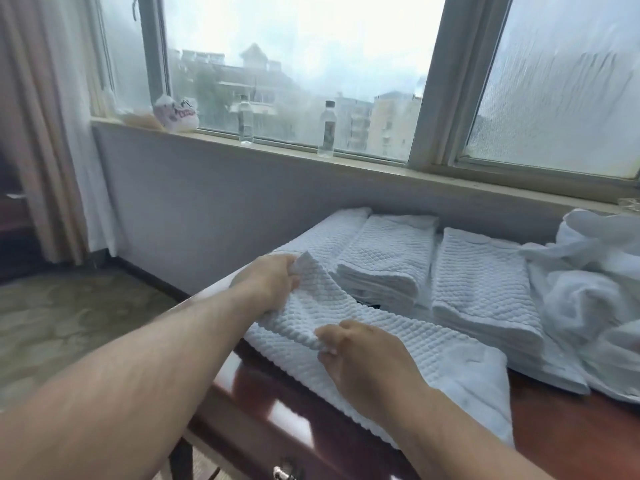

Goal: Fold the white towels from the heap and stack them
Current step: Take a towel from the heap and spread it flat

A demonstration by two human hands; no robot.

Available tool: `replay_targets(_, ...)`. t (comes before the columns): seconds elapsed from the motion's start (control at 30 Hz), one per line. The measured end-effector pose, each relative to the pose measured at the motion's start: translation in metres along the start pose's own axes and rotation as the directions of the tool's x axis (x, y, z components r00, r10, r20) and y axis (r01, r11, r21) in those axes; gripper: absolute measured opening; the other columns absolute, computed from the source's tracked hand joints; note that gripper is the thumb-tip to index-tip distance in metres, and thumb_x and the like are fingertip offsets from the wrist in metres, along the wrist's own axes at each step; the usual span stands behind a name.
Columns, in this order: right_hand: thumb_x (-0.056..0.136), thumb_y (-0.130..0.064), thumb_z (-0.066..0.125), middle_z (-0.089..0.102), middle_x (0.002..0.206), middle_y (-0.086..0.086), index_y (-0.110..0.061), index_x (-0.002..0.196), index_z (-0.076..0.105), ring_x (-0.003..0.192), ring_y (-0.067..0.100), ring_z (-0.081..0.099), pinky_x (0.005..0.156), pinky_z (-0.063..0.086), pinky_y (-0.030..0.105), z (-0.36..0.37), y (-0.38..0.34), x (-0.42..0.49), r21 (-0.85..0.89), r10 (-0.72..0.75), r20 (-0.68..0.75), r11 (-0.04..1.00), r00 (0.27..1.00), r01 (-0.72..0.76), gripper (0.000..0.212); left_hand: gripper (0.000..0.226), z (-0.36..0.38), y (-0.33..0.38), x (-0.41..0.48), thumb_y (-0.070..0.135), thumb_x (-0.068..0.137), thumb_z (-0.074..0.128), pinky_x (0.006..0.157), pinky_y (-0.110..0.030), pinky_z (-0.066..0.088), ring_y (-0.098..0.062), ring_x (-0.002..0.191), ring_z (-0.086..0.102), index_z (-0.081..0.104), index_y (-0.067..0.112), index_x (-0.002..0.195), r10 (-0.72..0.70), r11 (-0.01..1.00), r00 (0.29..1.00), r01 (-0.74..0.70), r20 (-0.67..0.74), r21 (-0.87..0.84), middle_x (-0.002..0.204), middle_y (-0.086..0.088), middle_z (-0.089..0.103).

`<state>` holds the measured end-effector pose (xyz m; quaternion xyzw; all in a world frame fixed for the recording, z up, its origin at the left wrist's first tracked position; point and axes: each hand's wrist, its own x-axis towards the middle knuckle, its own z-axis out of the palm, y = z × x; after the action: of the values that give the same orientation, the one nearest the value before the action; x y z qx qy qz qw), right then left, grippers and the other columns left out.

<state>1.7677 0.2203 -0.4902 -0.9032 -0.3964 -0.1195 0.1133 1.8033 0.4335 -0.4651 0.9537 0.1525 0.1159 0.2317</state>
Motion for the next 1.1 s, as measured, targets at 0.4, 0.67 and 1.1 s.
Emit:
replay_targets(0.4,0.099,-0.036,0.046,0.06,0.072,-0.008,-0.018,0.069,0.056,0.076,0.011,0.056,0.066,0.041,0.036,-0.022,0.064,-0.021,0.055,0.341,-0.008,0.939,0.94,-0.34,0.036,0.055,0.062,0.004,-0.021,0.058,0.101,0.024,0.124,-0.042,0.011,-0.017,0.153,0.013,0.033,0.041,0.152,0.303,0.915,0.93,-0.345,0.207,0.21,0.163,0.01,0.026)
replay_targets(0.67,0.098,-0.04,0.049,0.053,0.106,-0.029,-0.043,0.099,0.061,0.107,0.0,0.044,0.094,0.03,0.026,0.007,0.083,-0.043,0.189,0.29,-0.028,0.941,0.956,-0.28,0.012,0.086,0.08,-0.005,-0.016,0.084,0.077,0.0,0.124,-0.047,0.0,-0.013,0.155,-0.007,0.003,0.049,0.156,0.23,0.906,0.937,-0.304,0.261,0.294,0.168,0.011,-0.001)
replay_targets(1.1,0.084,-0.046,0.072,0.046,0.15,0.013,-0.012,0.15,0.04,0.139,0.032,0.039,0.114,0.033,0.041,-0.015,0.096,-0.092,0.562,0.901,0.092,0.304,0.423,-0.769,0.081,0.07,0.079,-0.001,-0.021,0.076,0.093,0.008,0.124,-0.048,-0.003,-0.013,0.154,-0.01,-0.002,0.049,0.156,0.204,0.893,0.939,-0.294,0.276,0.341,0.168,0.011,-0.008)
